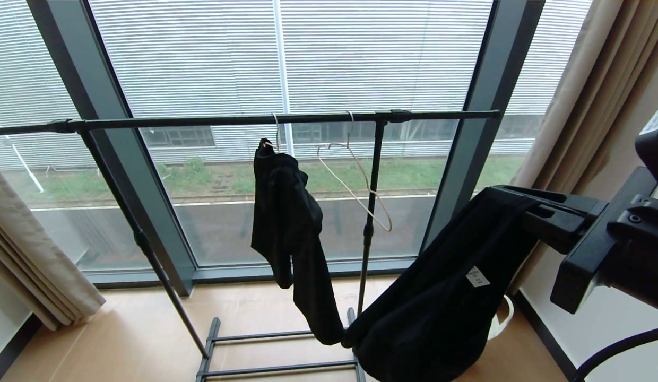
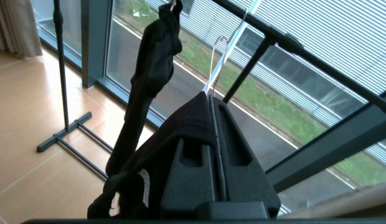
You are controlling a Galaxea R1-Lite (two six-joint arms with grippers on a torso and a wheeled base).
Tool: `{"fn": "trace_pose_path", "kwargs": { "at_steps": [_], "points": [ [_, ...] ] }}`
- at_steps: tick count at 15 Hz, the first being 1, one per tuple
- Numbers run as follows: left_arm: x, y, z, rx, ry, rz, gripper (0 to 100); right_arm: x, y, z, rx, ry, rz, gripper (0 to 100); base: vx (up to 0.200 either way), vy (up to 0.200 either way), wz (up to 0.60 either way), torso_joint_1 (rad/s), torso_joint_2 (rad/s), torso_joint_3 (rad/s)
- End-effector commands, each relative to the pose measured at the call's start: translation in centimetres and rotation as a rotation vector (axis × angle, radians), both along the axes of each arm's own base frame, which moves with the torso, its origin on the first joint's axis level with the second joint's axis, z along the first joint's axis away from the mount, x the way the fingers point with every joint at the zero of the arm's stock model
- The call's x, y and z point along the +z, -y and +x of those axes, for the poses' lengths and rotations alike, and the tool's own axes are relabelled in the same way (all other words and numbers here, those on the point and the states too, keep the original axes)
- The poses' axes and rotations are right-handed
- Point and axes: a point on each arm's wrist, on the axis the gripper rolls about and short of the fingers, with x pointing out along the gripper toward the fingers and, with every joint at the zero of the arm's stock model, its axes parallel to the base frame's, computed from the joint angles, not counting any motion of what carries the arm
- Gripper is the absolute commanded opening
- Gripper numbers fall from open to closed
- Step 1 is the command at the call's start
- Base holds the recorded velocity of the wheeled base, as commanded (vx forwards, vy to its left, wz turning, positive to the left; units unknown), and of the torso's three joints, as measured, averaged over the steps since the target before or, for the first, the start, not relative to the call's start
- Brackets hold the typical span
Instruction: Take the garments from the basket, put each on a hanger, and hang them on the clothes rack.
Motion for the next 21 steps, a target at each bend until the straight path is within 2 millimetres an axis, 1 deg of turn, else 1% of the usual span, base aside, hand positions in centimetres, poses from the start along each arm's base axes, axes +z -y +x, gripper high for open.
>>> {"fn": "trace_pose_path", "kwargs": {
  "at_steps": [1,5,7,8,9,11,12,13,15,16,17,18,19,20,21],
  "points": [
    [0.0,0.0,0.0,0.0,-0.002,0.002,100,-0.1,0.0,0.0,0.001,-0.001,-0.001,0,0.0,0.0,0.0,0.0,0.0,0.0],
    [0.0,0.0,0.0,-0.001,-0.002,0.006,100,0.1,-0.1,0.4,-0.013,0.014,0.018,0,0.0,0.0,0.0,0.0,0.0,0.0],
    [0.0,0.0,0.0,-0.009,-0.003,0.018,100,-0.3,0.1,1.3,-0.054,0.012,0.013,0,0.0,0.0,0.0,0.0,0.0,0.0],
    [0.0,0.0,0.0,-0.025,-0.003,0.064,100,-0.8,0.5,1.9,-0.088,0.002,0.001,0,0.0,0.0,0.0,0.0,0.0,0.0],
    [0.0,0.1,0.2,-0.037,-0.021,0.128,100,-0.9,0.9,2.3,-0.117,-0.002,-0.001,0,0.0,0.0,0.0,0.0,0.0,0.0],
    [0.4,0.1,1.2,-0.057,-0.147,0.139,100,-1.3,0.9,2.9,-0.14,-0.015,-0.012,0,0.0,0.0,0.0,0.0,0.0,0.0],
    [1.3,0.2,2.1,-0.103,-0.231,0.123,100,-1.6,0.7,3.3,-0.15,-0.028,-0.024,0,0.0,0.0,0.0,0.0,0.0,0.0],
    [2.2,0.3,2.9,-0.137,-0.273,0.087,100,-1.9,0.5,3.8,-0.159,-0.039,-0.034,0,0.0,0.0,0.0,0.0,0.0,0.0],
    [4.7,0.6,5.7,-0.216,-0.34,-0.057,100,-2.8,-0.4,4.9,-0.195,-0.086,-0.027,0,0.0,0.0,0.0,0.0,0.0,0.0],
    [5.5,0.6,6.7,-0.223,-0.354,-0.095,100,-2.8,-0.6,5.2,-0.222,-0.093,-0.012,0,0.0,0.0,0.0,0.0,0.0,0.0],
    [6.6,0.8,8.3,-0.236,-0.397,-0.139,100,-2.4,-1.0,5.8,-0.257,-0.101,0.026,0,0.0,0.0,0.0,0.0,0.0,0.0],
    [7.2,1.1,9.5,-0.252,-0.434,-0.162,100,-2.2,-1.3,6.2,-0.283,-0.113,0.063,0,0.0,0.0,0.0,0.0,0.0,0.0],
    [7.5,1.3,10.1,-0.262,-0.451,-0.172,100,-2.3,-1.4,6.4,-0.294,-0.12,0.069,0,0.0,0.0,0.0,0.0,0.0,0.0],
    [8.2,2.4,12.1,-0.327,-0.513,-0.213,100,-2.3,-1.9,7.0,-0.333,-0.127,0.091,0,0.0,0.0,0.0,0.0,0.0,0.0],
    [8.7,3.2,13.3,-0.354,-0.537,-0.259,100,-2.1,-2.2,7.3,-0.345,-0.134,0.122,0,0.0,0.0,0.0,0.0,0.0,0.0]
  ]
}}
